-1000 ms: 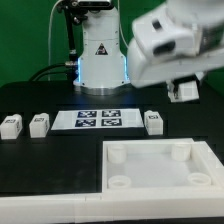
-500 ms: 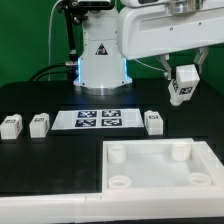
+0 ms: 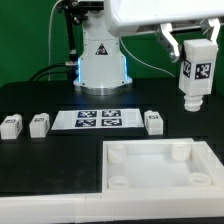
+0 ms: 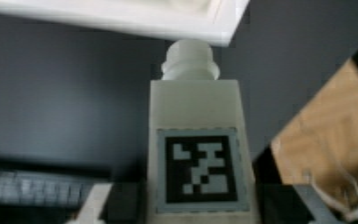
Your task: Assemble one leg
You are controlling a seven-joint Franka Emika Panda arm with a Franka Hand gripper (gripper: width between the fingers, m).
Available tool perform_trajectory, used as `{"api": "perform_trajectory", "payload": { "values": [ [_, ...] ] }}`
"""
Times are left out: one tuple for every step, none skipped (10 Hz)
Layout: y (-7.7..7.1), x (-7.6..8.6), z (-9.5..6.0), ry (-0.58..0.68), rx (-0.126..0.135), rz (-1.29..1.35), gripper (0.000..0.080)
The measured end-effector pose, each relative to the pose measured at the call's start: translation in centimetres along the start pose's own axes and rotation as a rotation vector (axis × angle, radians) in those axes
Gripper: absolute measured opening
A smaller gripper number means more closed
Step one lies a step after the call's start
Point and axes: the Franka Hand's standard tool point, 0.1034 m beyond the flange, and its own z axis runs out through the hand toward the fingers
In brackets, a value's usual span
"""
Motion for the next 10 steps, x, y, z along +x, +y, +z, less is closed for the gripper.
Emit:
{"api": "perform_trajectory", "payload": {
  "values": [
    [0.0, -1.3, 0.5, -0.019, 0.002, 0.002, 0.0292],
    [-0.1, -1.1, 0.4, -0.023, 0.003, 0.002, 0.0292],
    [-0.1, -1.2, 0.5, -0.024, 0.004, 0.002, 0.0292],
    [-0.1, -1.4, 0.7, -0.028, 0.004, 0.002, 0.0292],
    [0.1, -1.7, 1.3, -0.015, 0.002, -0.012, 0.0292],
    [0.1, -2.2, 2.5, -0.025, 0.008, -0.004, 0.0292],
    [0.1, -2.0, 3.9, -0.02, 0.014, 0.004, 0.0292],
    [0.3, -2.0, 5.1, -0.013, 0.016, 0.011, 0.0292],
    [0.3, -2.4, 6.5, -0.02, 0.022, 0.019, 0.0292],
    [0.0, -2.8, 7.3, -0.022, 0.027, 0.022, 0.0292]
  ]
}}
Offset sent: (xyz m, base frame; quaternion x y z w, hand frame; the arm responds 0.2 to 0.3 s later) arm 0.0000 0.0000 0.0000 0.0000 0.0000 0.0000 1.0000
